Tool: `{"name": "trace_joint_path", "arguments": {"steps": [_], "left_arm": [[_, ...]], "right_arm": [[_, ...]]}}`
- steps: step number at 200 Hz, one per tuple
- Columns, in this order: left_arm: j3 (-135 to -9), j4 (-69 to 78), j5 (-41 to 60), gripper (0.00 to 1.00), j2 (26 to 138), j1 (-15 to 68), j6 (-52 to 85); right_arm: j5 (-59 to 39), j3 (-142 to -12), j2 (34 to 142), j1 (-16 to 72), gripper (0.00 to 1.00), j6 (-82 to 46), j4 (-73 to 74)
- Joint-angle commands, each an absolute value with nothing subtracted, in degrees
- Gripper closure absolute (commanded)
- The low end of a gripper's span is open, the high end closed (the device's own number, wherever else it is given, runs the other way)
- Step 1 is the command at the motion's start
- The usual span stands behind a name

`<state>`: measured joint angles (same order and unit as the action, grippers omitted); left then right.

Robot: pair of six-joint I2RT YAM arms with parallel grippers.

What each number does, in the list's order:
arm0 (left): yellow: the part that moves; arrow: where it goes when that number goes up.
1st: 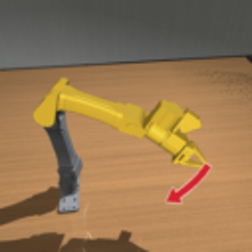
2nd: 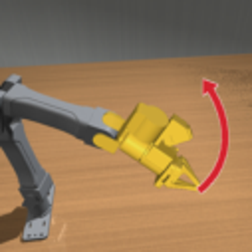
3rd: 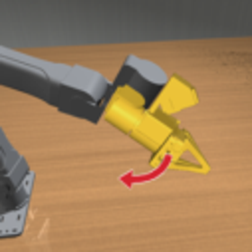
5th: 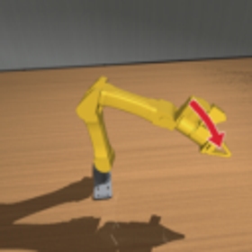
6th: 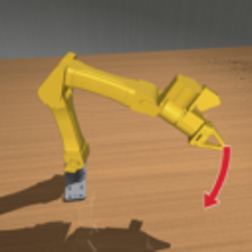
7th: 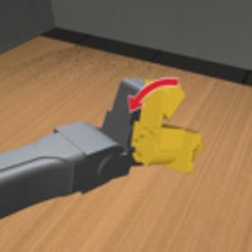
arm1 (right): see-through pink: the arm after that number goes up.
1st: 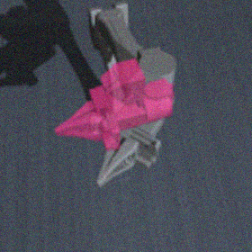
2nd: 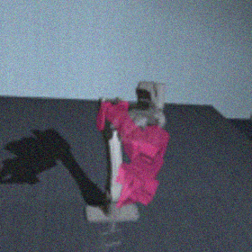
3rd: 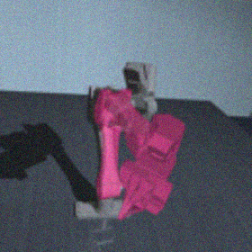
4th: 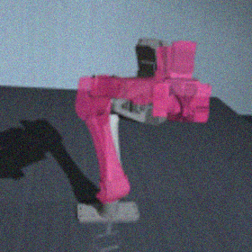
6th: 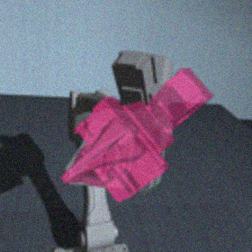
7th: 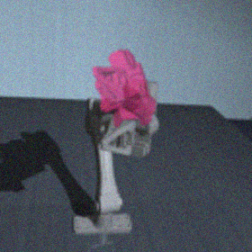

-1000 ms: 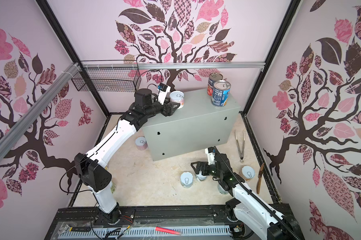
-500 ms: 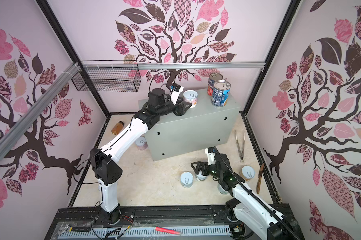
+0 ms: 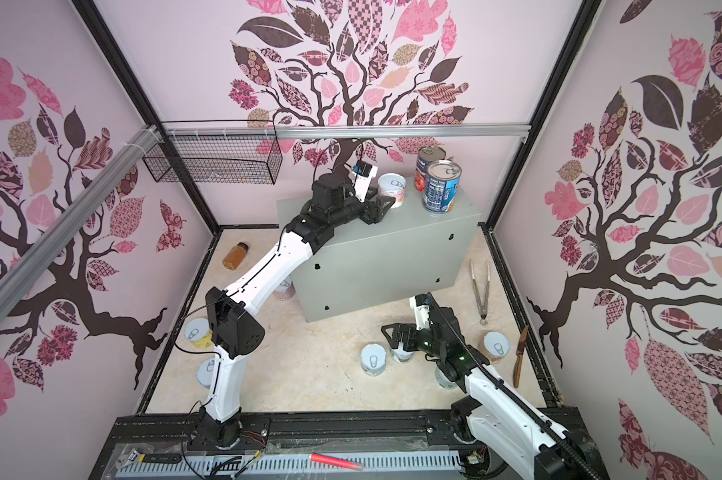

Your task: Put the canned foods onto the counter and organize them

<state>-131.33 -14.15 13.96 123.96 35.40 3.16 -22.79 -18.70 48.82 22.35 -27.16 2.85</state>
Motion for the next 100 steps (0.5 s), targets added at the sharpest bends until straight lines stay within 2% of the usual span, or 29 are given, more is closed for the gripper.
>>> {"name": "trace_joint_path", "arguments": {"steps": [1, 100], "left_arm": [[-134.3, -16.7, 12.6, 0.32, 126.6, 36.0, 3.6], [-142.7, -19.5, 6.9, 0.32, 133.2, 37.4, 3.6]], "right_arm": [[-23.6, -18.7, 48.9, 22.6, 0.00, -27.0, 3.6], [-23.9, -18.8, 49.0, 22.7, 0.00, -27.1, 3.6]]}}
